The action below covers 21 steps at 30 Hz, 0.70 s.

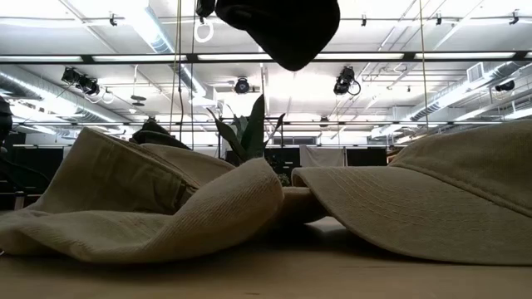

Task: Pick & Place hat
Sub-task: Put the black cap into the red bin

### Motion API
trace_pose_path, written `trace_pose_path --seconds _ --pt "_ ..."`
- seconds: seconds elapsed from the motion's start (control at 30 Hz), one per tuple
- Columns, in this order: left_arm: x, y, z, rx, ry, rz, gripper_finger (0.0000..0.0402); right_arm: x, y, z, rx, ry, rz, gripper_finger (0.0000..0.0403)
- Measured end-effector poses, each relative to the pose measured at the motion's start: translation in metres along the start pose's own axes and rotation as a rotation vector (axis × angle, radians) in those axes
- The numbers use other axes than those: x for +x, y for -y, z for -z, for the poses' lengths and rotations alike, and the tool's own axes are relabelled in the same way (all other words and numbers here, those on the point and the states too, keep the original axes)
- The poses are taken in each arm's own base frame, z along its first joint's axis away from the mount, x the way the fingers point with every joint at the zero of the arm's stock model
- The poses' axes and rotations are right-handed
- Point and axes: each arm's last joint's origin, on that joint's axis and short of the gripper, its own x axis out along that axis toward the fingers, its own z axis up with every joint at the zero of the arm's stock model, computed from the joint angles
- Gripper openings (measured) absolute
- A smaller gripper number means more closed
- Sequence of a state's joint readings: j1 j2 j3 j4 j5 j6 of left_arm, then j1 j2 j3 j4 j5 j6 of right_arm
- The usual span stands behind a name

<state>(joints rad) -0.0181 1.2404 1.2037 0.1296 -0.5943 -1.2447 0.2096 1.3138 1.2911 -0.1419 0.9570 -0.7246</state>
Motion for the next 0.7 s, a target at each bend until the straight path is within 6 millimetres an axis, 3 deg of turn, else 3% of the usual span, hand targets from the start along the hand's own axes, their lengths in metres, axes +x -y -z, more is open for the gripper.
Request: trace_pose_path --seconds 0.37,0.57,0.7 --pt "0.001 0.0 -0.005 0.074 -0.02 0.011 0.0003 -0.008 -0.006 0.004 0.016 -0.07 0.021 0.0226" --pt "0.003 0.001 -0.018 0.159 -0.075 0.056 0.0003 -0.025 -0.011 0.0 -0.001 -0.028 -0.039 0.0259" --pt "0.002 0.003 -0.026 0.23 -0.127 0.099 0.0003 -0.037 -0.005 0.001 0.083 -0.021 -0.045 0.0264"
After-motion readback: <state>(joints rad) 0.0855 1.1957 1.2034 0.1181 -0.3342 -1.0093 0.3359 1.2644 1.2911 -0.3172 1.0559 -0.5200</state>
